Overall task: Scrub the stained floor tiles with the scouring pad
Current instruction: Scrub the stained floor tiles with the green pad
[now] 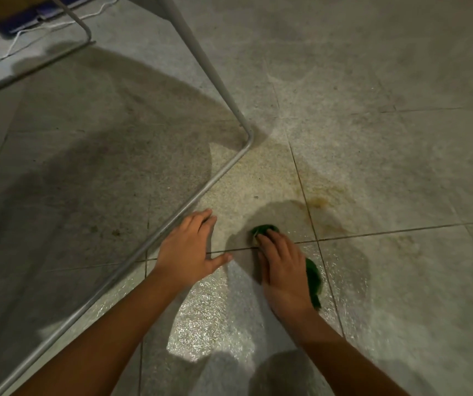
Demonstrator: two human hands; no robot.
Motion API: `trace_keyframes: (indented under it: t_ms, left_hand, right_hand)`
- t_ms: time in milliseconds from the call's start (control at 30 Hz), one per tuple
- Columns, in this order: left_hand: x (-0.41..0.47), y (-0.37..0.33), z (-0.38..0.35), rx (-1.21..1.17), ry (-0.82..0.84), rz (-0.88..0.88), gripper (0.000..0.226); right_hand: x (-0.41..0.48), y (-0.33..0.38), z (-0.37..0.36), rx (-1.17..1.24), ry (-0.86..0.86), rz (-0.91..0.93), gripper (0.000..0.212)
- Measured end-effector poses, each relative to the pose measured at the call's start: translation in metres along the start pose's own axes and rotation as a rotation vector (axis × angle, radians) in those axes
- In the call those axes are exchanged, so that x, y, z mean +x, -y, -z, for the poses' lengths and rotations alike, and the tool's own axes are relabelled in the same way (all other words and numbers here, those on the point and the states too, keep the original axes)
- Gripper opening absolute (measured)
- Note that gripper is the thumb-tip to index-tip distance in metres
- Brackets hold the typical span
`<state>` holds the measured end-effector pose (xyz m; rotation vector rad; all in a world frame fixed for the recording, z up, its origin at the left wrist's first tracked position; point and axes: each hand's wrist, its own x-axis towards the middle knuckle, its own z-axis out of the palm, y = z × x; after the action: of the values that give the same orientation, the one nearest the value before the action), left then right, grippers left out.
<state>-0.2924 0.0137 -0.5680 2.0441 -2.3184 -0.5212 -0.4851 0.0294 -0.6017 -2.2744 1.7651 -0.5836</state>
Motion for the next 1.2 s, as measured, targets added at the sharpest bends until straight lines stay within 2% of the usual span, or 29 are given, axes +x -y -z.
trace_keyframes:
  t_ms: [33, 100, 200, 300, 467, 500, 600, 667, 767, 933, 1067, 1133, 1200]
  left_hand:
    - [0.000, -0.001, 0.000, -0.001, -0.002, 0.004, 0.109]
    - [0.000, -0.002, 0.001, -0.010, 0.010, 0.011, 0.109]
    - [-0.001, -0.004, 0.005, -0.026, 0.037, 0.011, 0.104]
    - [-0.002, -0.007, 0.009, -0.045, 0.069, 0.019, 0.091]
    - [0.001, -0.012, 0.013, -0.027, 0.115, 0.056, 0.087]
    - [0.002, -0.014, 0.013, -0.022, 0.113, 0.064, 0.086]
    - [0.000, -0.021, 0.009, -0.045, 0.069, 0.065, 0.081]
    - [-0.003, -0.028, 0.005, -0.071, 0.040, 0.040, 0.080]
    - [-0.006, -0.037, -0.001, -0.069, 0.052, -0.002, 0.091]
    - [-0.005, -0.044, -0.006, 0.030, 0.093, -0.051, 0.124]
    - [-0.004, -0.039, -0.005, 0.079, 0.130, -0.074, 0.130]
    - [-0.004, -0.038, -0.006, 0.086, 0.125, -0.078, 0.129]
    - [-0.004, -0.038, -0.008, 0.083, 0.117, -0.076, 0.129]
  right_hand:
    - [0.002, 0.001, -0.001, 0.014, 0.006, 0.037, 0.053]
    - [0.012, -0.005, 0.000, 0.045, 0.029, 0.086, 0.046]
    - [0.024, -0.020, 0.007, 0.061, 0.080, 0.083, 0.041]
    - [0.022, -0.039, 0.017, 0.071, 0.073, 0.017, 0.041]
    - [-0.011, -0.044, 0.026, 0.013, -0.052, -0.193, 0.037]
    - [-0.020, -0.039, 0.024, -0.038, -0.077, -0.177, 0.036]
    - [-0.039, -0.021, 0.017, -0.130, 0.014, 0.033, 0.063]
    - [-0.037, -0.018, 0.015, -0.095, 0.049, 0.114, 0.066]
    - [-0.018, -0.021, 0.019, 0.006, 0.105, 0.063, 0.042]
    - [-0.004, -0.039, 0.033, 0.033, 0.116, -0.091, 0.049]
    - [-0.012, -0.041, 0.036, -0.015, 0.006, -0.275, 0.044]
    - [-0.009, -0.030, 0.034, -0.078, 0.098, -0.333, 0.043]
    - [-0.007, -0.020, 0.032, -0.120, 0.206, -0.297, 0.059]
